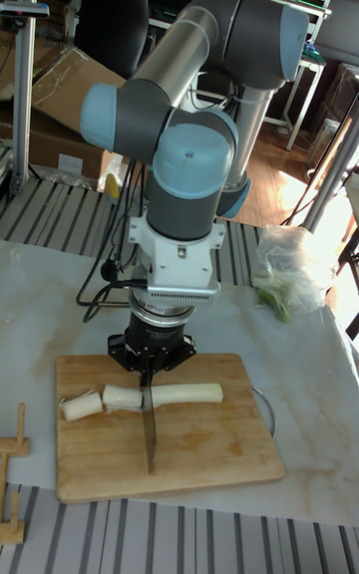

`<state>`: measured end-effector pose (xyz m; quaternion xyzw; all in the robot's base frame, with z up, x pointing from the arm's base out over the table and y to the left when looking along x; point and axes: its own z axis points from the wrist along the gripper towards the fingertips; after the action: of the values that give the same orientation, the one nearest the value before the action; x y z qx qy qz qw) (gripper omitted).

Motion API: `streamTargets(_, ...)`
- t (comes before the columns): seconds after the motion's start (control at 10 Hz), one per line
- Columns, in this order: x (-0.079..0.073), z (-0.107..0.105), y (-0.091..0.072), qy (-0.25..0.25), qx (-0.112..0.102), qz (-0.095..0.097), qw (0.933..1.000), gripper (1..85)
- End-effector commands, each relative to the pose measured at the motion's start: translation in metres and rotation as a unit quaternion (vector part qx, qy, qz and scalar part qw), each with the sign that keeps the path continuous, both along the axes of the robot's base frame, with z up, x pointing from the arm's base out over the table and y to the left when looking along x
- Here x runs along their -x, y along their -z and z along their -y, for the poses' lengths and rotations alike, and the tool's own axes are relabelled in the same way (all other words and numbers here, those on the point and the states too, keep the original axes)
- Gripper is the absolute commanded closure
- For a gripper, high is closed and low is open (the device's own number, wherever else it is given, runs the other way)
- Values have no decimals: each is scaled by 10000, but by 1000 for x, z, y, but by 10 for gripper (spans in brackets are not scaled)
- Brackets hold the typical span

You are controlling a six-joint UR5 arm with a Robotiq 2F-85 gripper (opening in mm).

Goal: Chop the scallions

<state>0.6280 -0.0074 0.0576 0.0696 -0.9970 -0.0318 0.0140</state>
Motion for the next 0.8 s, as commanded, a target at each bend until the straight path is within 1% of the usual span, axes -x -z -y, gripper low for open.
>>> streamTargets(0.0,-2,0,14,69,-10,151,9999,843)
streamTargets(0.1,2,3,8,33,6,60,10000,843)
streamTargets(0.2,6,5,2,-19,-65,-44,10000,843)
streamTargets(0.4,8,11,0,-82,-75,-79,9999,843)
streamTargets(0.6,8,13,-4,-77,-83,-118,9999,843)
streamTargets(0.7,10,14,-10,-74,-75,-195,9998,843)
